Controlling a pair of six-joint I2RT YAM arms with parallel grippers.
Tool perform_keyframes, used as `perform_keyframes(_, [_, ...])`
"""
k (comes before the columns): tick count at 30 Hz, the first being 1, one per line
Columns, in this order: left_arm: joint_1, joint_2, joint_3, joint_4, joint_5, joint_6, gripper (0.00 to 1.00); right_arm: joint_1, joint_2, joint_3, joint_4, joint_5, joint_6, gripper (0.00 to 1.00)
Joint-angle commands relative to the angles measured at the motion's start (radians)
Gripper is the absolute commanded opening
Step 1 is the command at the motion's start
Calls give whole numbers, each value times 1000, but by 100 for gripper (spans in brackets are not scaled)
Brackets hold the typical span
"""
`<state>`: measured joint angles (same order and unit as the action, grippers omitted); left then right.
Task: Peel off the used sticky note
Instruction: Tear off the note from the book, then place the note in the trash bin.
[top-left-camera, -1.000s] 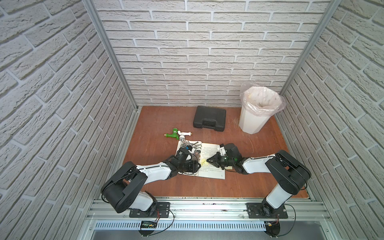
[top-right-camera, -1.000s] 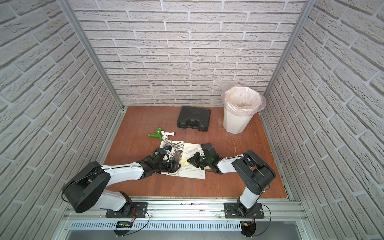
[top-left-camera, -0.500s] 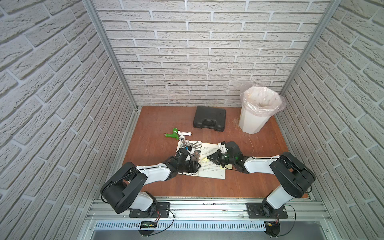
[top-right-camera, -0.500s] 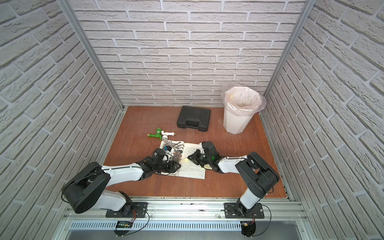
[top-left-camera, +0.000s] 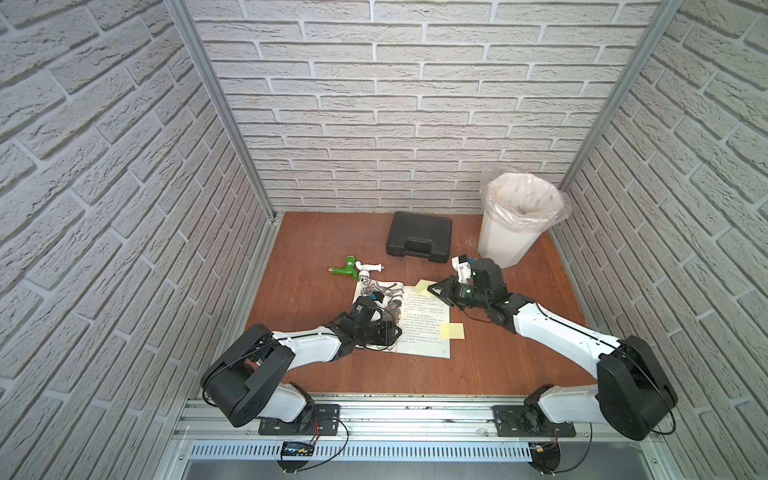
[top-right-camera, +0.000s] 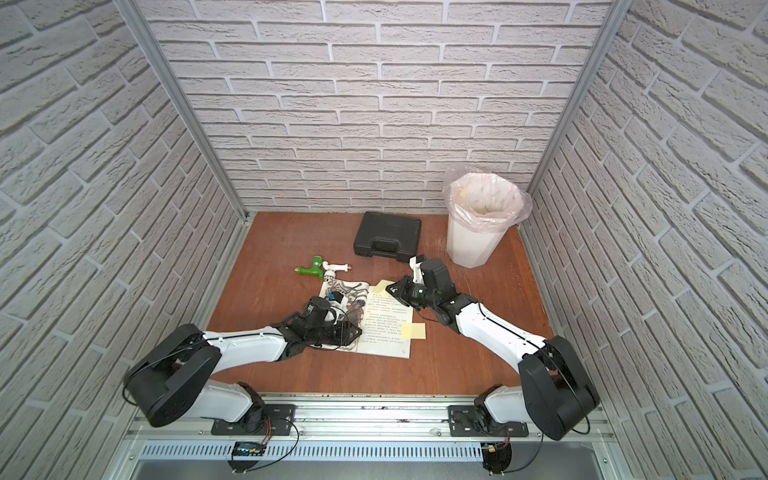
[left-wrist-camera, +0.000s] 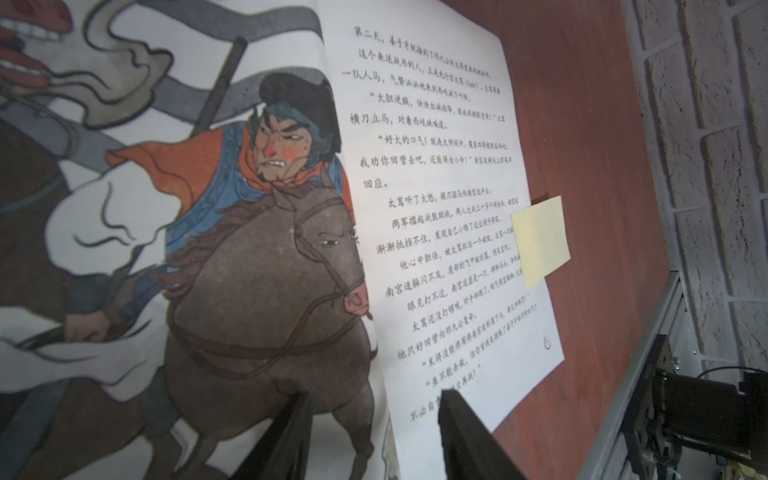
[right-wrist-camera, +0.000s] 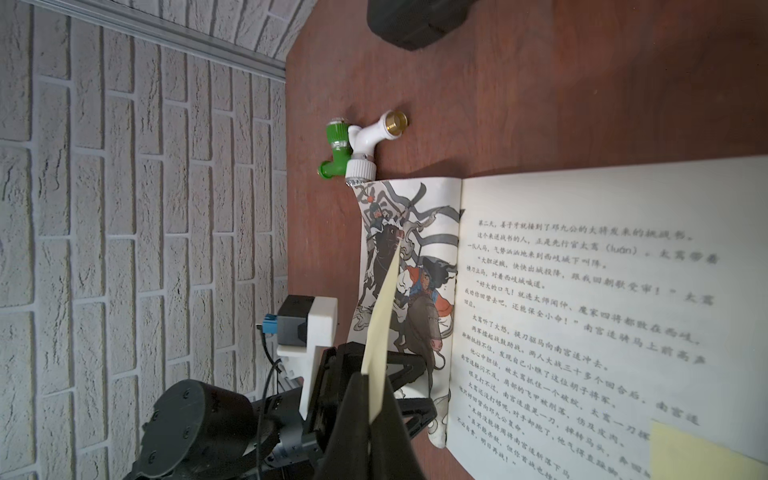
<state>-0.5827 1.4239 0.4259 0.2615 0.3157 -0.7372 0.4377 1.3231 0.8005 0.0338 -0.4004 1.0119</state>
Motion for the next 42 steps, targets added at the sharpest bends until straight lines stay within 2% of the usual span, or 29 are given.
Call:
perform_keyframes(1, [3,31,-21,-80,-6,-2,54,-41,-83,95,-161,32,-131,3])
perform_keyframes(9, [3,34,-14,-74,0,-3,55,-169,-121,361,-387,30,-262,3])
perform_keyframes(16, [4,18,-18,-60,7,-4,55,-355,-54,555,-434,1,-276,3])
perform_keyframes(24, [4,-1,-14,-69,12,-2,56,-572,127,749,-460,-38,-243,3])
perform_keyframes(33, [2,-1,0,-70,16,-3,56,-677,378,1022,-622,11,-302,5])
perform_keyframes(36, [0,3,9,-75,18,-3,56,-685,450,1123,-688,32,-326,10])
perform_keyframes(42, [-3,-2,23,-87,17,1,56,-689,519,1259,-778,61,-361,36])
